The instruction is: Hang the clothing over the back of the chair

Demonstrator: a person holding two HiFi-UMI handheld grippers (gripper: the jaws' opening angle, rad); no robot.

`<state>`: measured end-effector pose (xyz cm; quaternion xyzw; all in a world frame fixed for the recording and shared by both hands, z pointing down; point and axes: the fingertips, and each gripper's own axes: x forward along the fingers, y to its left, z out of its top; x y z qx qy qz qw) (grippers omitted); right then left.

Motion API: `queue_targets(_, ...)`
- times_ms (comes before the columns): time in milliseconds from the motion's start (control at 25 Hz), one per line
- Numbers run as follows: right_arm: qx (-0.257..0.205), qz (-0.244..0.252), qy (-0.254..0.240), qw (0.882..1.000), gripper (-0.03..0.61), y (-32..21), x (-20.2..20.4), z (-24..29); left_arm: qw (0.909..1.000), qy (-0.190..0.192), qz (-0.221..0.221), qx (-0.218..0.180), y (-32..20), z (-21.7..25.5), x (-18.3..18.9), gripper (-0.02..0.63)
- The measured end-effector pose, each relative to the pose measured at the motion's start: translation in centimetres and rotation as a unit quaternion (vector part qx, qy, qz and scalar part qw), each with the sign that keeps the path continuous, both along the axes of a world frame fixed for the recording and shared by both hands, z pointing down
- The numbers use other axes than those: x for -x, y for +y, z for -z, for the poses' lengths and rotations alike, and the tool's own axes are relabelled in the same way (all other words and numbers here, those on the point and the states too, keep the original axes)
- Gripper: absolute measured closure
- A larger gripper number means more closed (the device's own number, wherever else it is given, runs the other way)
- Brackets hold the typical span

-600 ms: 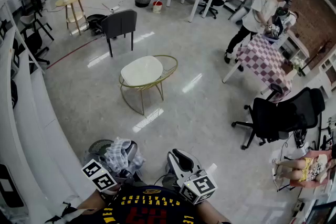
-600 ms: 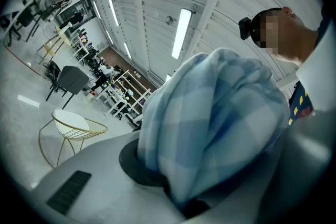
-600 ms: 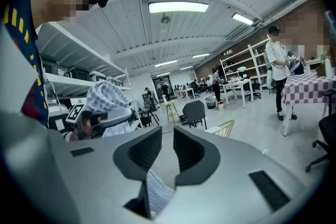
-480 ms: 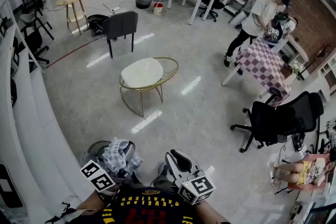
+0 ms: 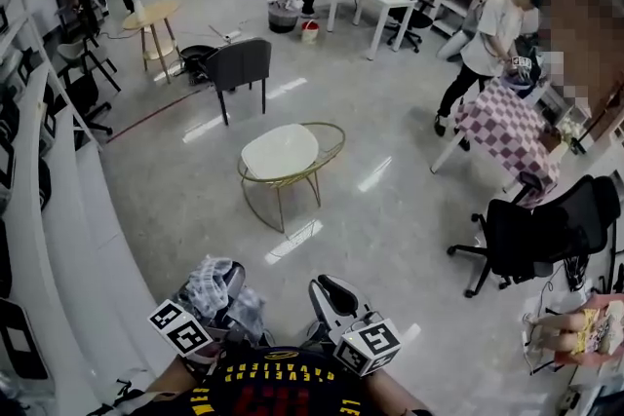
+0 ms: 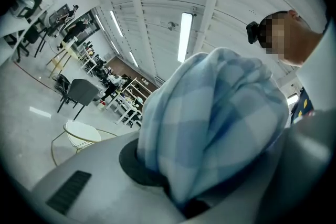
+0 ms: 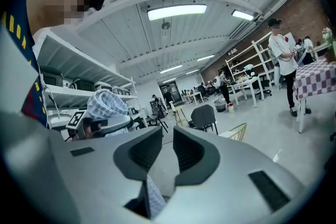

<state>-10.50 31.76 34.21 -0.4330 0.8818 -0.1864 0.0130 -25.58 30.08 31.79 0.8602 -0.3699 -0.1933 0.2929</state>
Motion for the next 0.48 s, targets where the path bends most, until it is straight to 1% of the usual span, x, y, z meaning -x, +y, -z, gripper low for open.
queue_targets(280, -0.016, -0.014, -0.038, 0.999, 0.509, -3.9, -6.0, 2.0, 0.9985, -0.023, 0.044, -0.023, -4.7, 3.3, -2.4, 0.583)
queue_targets(400, -0.016, -0.010, -0.043, 0.999, 0.509, -5.1, -8.3, 1.0, 0.9969, -0.025, 0.068, -0.032, -6.5, 3.2, -3.2, 0.583)
queue_targets(480, -0.010, -0.007, -0.047, 0.999, 0.509, -6.5, -9.1, -0.1, 0.9959, -0.023, 0.081, -0.033, -8.3, 2.9, -3.1, 0.583)
